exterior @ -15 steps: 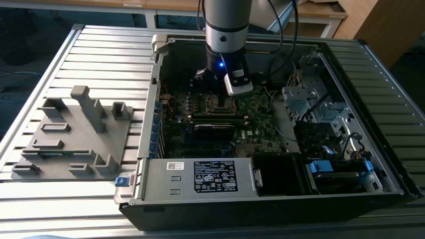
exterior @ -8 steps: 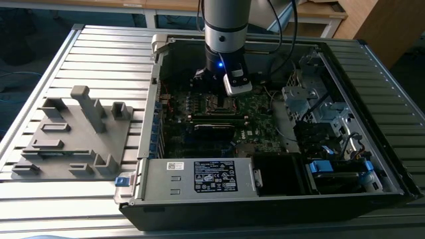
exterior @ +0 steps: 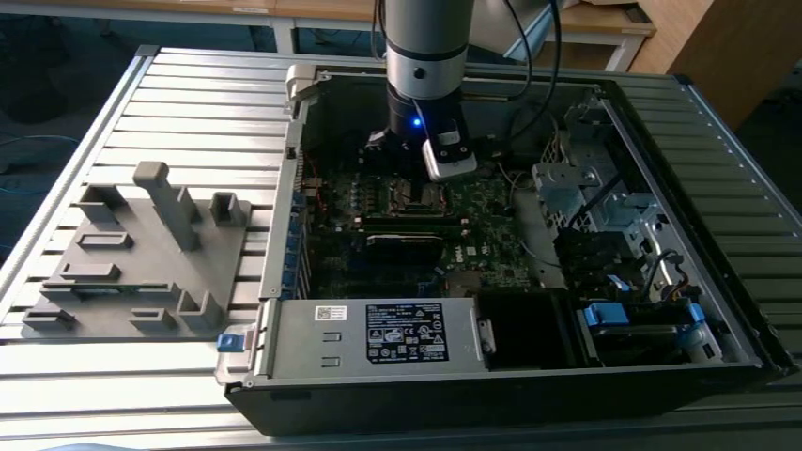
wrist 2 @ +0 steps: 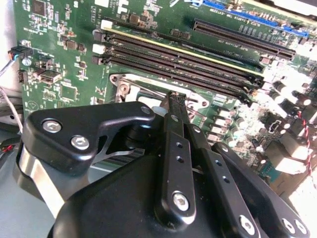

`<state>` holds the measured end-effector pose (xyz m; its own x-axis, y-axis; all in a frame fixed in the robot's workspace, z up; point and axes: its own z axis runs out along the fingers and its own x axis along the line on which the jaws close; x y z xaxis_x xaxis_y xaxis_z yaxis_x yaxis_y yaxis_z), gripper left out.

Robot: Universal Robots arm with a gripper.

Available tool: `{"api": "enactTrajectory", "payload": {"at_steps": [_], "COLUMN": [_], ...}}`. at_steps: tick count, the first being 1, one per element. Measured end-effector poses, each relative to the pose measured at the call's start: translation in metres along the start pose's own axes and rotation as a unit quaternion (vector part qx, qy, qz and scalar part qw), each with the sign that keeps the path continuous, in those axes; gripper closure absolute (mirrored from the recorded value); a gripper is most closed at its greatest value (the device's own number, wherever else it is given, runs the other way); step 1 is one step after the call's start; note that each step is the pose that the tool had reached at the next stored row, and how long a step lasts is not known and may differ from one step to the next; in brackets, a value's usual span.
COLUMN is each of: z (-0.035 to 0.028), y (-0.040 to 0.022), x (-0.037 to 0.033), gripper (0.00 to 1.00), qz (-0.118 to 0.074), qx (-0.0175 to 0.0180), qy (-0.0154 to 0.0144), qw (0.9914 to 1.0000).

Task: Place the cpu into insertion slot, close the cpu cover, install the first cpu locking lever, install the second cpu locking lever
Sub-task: 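Install the second cpu locking lever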

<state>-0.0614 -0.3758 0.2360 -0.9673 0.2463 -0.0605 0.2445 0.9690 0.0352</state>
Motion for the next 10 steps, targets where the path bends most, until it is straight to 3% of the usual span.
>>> {"api": "enactTrajectory", "payload": {"at_steps": [10], "z": [0.0000], "y": [0.0000], "x": [0.0000], "gripper": [0.89], "qz": [-0.019], "qx": [-0.0012], "qy": [0.0007], "qw": [0.99982]}}
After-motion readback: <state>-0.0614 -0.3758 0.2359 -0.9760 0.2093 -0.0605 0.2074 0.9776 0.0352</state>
